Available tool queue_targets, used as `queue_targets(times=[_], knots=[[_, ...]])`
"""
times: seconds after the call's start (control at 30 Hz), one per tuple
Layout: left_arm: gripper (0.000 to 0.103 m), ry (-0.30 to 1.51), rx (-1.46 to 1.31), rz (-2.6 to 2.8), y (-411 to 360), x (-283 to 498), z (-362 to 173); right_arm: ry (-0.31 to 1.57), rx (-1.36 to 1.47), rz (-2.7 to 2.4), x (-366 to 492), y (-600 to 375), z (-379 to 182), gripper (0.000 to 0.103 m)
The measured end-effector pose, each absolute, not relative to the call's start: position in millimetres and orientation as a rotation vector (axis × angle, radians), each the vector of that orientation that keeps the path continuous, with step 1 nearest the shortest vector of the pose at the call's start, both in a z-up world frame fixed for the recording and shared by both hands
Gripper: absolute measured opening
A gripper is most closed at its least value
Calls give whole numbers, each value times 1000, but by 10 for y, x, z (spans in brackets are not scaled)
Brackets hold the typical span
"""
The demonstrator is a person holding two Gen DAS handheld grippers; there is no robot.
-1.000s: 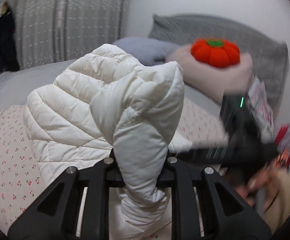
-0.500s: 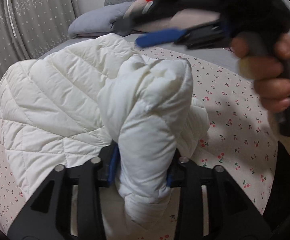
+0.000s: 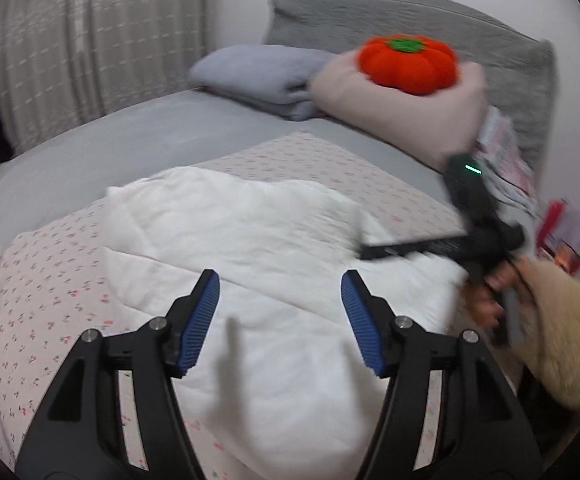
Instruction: Fold large clothes
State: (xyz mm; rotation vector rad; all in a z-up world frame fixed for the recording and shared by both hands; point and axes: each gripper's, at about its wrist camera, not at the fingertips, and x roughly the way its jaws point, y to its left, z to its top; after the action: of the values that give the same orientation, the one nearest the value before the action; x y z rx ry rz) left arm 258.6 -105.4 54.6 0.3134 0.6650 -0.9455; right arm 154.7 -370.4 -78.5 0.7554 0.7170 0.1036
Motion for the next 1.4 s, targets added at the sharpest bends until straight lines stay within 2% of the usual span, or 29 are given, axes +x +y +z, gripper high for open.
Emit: queue_targets(times=[0.13, 0.3, 0.43, 0.5, 0.73, 0.93, 1.23, 1.4], knots=[[63, 734, 284, -824, -1334, 2952, 299, 706, 774, 113, 1458, -3697, -709, 20], [63, 743, 304, -776, -1580, 2979, 0, 695, 714, 46, 1412, -3716, -497, 22], [63, 709, 374, -789, -1657, 2828, -109, 570, 656, 17, 1248, -3692, -77, 40], [63, 704, 388, -795, -1690, 2837, -123, 533, 601, 31, 1220, -3577, 72, 42], [63, 736, 325, -827, -1654, 3019, -202, 724, 523, 41, 1484, -3323, -326, 41], [63, 767, 262, -840, -1657, 3136, -347, 863, 545, 39, 1596, -3400, -692, 30], [63, 750, 268, -818, -1671, 3085, -392, 888, 427, -14, 1660, -3207, -840, 28], [63, 710, 328, -782, -1646, 2928, -205, 859, 411, -14, 1564, -3155, -660, 30]])
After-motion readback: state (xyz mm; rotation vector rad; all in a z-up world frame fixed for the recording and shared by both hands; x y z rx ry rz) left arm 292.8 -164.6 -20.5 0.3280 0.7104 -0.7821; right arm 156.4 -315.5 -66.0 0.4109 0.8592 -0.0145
